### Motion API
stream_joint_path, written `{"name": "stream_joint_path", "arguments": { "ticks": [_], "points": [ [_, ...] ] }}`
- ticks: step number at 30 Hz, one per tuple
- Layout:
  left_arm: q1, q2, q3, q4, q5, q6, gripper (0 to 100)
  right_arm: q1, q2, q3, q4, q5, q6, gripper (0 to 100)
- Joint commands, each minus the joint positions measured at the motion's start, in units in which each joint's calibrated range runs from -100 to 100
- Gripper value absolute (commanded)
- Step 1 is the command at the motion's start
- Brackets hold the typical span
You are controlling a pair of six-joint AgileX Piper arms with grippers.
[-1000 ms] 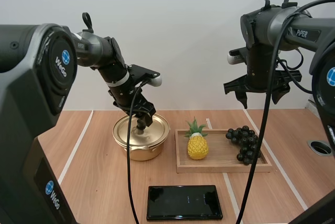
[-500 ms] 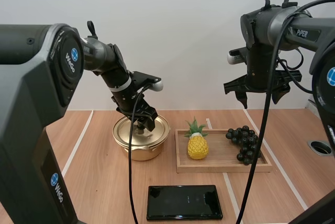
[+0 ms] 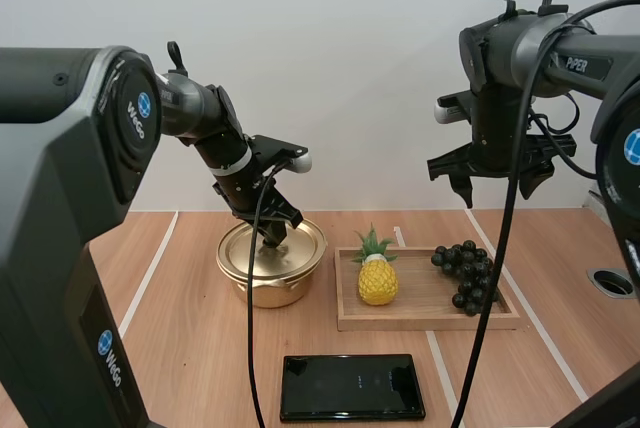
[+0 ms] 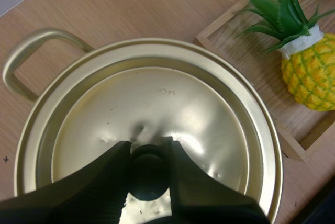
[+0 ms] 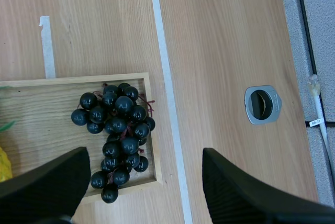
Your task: Open the pot, put the grape inside, and close it
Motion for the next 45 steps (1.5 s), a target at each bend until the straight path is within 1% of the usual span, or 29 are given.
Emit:
{"name": "stream_joint_path", "arguments": {
  "ticks": [1,9,14,24,29,38,45],
  "points": [
    [-0.2,-0.13,0.08,-1.1,-1.24,-0.73,0,-0.24,-0.48,0.2,-0.68,0.04,-0.3,100],
    [-0.2,-0.57,0.08,-0.04,-4.8,-1.59,0,-0.24,-0.48,0.2,-0.68,-0.39,-0.38,100],
    [-0.2,-2.03,-0.06,2.61,-9.5,-4.8,0,-0.24,-0.48,0.2,-0.68,-0.73,-0.38,100],
    [-0.2,-7.58,-0.06,2.61,-12.35,-5.88,0,-0.24,-0.48,0.2,-0.68,-1.75,-0.38,100],
    [-0.2,-11.06,-0.06,2.61,-14.97,-7.0,0,-0.24,-0.48,0.2,-0.68,-2.18,-0.38,100],
    [-0.2,-19.4,-0.06,2.61,-16.19,-7.64,0,-0.24,-0.48,0.2,-0.68,-2.18,-0.38,100],
    [-0.13,-27.5,-0.06,2.61,-26.06,-10.34,0,-0.24,-0.48,0.2,-0.68,-2.18,-0.38,100]
  ]
}}
